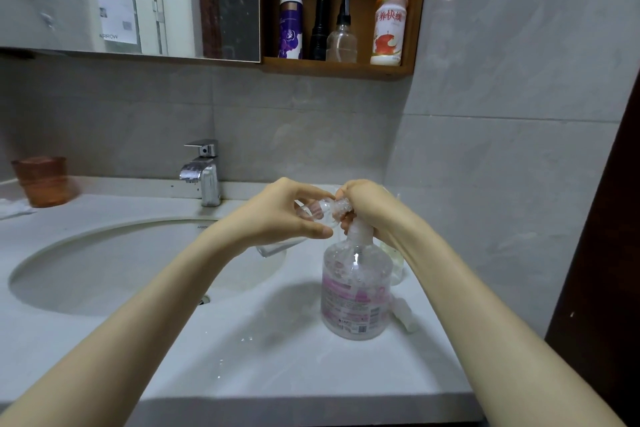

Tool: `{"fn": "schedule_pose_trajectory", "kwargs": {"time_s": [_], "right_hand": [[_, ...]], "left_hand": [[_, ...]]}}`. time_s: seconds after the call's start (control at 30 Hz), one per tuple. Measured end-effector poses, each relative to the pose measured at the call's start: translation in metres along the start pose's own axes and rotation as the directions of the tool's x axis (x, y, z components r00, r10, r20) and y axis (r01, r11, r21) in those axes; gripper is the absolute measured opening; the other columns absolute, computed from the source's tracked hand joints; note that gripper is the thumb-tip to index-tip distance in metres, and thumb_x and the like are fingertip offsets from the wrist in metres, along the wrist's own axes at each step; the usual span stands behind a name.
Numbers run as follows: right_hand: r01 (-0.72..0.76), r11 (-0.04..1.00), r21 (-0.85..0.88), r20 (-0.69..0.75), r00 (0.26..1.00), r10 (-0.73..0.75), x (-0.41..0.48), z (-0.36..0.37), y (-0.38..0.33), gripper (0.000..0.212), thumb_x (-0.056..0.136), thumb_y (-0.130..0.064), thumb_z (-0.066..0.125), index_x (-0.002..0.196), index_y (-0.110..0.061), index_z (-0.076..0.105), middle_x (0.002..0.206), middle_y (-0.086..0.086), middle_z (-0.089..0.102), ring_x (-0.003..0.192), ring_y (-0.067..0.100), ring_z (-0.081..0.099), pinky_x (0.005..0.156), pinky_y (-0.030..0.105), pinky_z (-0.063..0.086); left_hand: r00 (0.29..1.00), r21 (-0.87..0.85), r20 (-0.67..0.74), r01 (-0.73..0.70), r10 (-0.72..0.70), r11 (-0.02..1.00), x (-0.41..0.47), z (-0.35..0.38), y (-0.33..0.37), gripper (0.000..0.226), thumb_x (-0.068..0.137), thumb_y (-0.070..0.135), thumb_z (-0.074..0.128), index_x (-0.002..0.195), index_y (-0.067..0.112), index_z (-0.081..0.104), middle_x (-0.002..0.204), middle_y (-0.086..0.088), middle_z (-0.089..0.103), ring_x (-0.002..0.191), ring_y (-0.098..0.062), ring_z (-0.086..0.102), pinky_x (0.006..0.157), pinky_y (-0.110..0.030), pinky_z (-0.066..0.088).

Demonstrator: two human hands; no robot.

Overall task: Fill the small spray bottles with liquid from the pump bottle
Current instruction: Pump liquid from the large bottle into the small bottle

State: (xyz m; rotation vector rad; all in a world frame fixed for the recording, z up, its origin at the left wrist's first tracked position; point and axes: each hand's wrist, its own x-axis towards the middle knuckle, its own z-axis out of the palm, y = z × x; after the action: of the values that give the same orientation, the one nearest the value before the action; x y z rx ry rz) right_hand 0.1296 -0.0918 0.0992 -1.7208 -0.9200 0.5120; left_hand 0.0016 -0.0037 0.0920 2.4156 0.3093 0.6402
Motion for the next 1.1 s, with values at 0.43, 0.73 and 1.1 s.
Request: {"fn": "schedule_pose_trajectory", "kwargs": {"time_s": [0.43,0.73,1.1], "right_hand": [[-0.098,0.988,0.117,0.003,0.995,0.098,-0.010,-0.001,0.001,0.026,0.092,-0.002,0.035,0.075,-0.004,0.054,0.062,0.010,0.052,0.049,0.018,0.046,0.051,0.027,0.039],[-0.070,0.997,0.014,-0.003,0.998,0.070,-0.007,-0.001,-0.007,0.025,0.092,0.000,0.042,0.069,-0.008,0.049,0.066,0.008,0.050,0.054,0.017,0.046,0.059,0.027,0.042],[0.018,0.999,0.050,-0.022,1.000,-0.017,-0.002,0.001,0.006,0.028,0.096,-0.002,0.038,0.070,-0.013,0.046,0.063,0.004,0.047,0.050,0.014,0.045,0.045,0.021,0.040]], "left_hand": [[1.000,0.038,0.000,0.002,-0.002,0.999,-0.001,-0.001,0.005,0.051,0.072,0.022,0.080,0.120,0.024,0.063,0.093,0.000,0.068,0.072,-0.011,0.060,0.083,-0.036,0.052],[1.000,0.033,-0.012,0.002,-0.001,0.999,-0.001,-0.002,0.005,0.049,0.073,0.020,0.080,0.119,0.025,0.063,0.095,-0.001,0.068,0.073,-0.011,0.061,0.083,-0.036,0.052],[1.000,0.021,-0.002,0.003,-0.003,1.000,0.000,0.000,-0.001,0.050,0.072,0.019,0.081,0.119,0.024,0.063,0.094,0.000,0.067,0.075,-0.014,0.064,0.083,-0.033,0.052]]}}
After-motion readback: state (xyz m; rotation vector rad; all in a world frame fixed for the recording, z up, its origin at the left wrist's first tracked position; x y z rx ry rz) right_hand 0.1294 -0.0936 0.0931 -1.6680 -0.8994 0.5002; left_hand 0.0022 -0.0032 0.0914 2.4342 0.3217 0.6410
